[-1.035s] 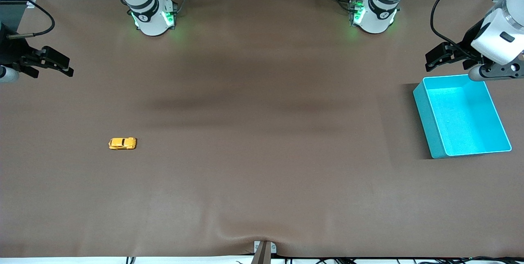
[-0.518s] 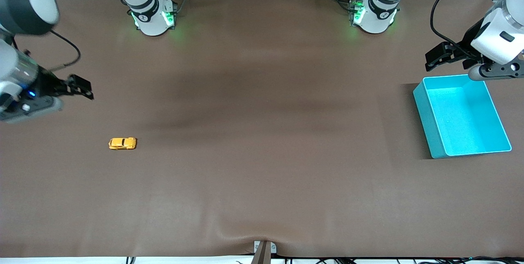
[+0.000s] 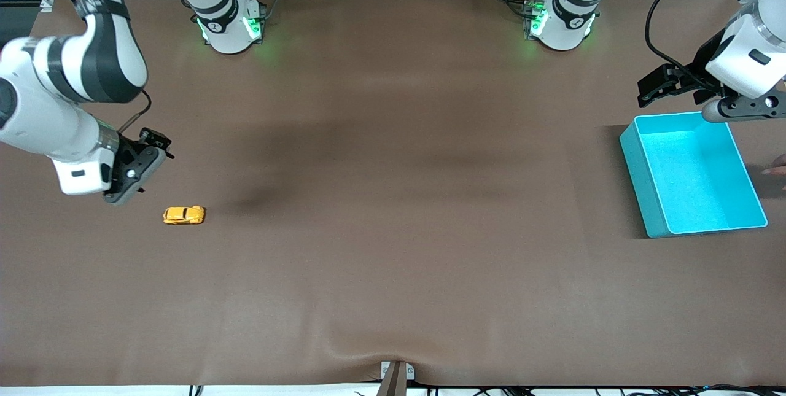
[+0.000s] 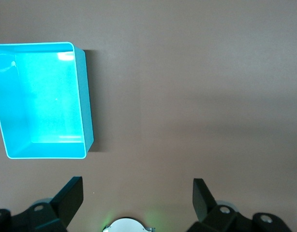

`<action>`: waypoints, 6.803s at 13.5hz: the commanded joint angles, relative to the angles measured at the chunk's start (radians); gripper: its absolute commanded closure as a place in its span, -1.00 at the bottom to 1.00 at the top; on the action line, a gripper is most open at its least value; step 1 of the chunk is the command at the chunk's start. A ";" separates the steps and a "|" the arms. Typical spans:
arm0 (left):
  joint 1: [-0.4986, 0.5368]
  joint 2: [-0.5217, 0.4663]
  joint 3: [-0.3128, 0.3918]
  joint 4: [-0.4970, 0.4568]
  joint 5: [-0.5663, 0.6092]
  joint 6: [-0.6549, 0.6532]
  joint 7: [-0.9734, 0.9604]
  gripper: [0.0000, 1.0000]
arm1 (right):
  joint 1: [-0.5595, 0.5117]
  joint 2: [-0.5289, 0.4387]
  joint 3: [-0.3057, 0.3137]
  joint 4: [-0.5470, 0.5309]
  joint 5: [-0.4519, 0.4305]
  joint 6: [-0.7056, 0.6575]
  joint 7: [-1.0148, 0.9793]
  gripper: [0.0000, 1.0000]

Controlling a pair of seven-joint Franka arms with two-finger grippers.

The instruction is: Wind and store yellow beetle car

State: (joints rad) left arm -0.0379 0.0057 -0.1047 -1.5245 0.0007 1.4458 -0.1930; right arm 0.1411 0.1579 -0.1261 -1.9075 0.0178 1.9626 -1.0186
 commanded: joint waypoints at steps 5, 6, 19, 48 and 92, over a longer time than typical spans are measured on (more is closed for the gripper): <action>0.000 -0.004 -0.001 0.000 -0.013 -0.007 -0.006 -1.00 | -0.011 0.087 -0.006 -0.028 -0.015 0.088 -0.400 -1.00; 0.000 -0.003 -0.001 0.000 -0.013 -0.007 -0.006 -1.00 | -0.011 0.092 -0.006 -0.028 -0.016 0.088 -0.409 -1.00; -0.008 0.002 -0.001 -0.009 -0.013 -0.005 -0.008 -1.00 | -0.100 0.272 -0.006 -0.028 -0.038 0.286 -0.744 -0.88; -0.010 0.031 -0.003 -0.002 0.010 0.030 -0.026 -1.00 | -0.118 0.411 -0.004 -0.039 0.014 0.444 -0.735 0.15; -0.014 0.056 -0.017 -0.036 0.010 0.028 -0.031 -1.00 | -0.357 0.457 -0.004 0.269 0.047 0.098 -0.877 -1.00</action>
State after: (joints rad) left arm -0.0477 0.0563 -0.1195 -1.5627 0.0118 1.4708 -0.2016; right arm -0.1937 0.6042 -0.1415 -1.6695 0.0445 2.0933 -1.8900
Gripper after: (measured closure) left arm 0.000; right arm 0.000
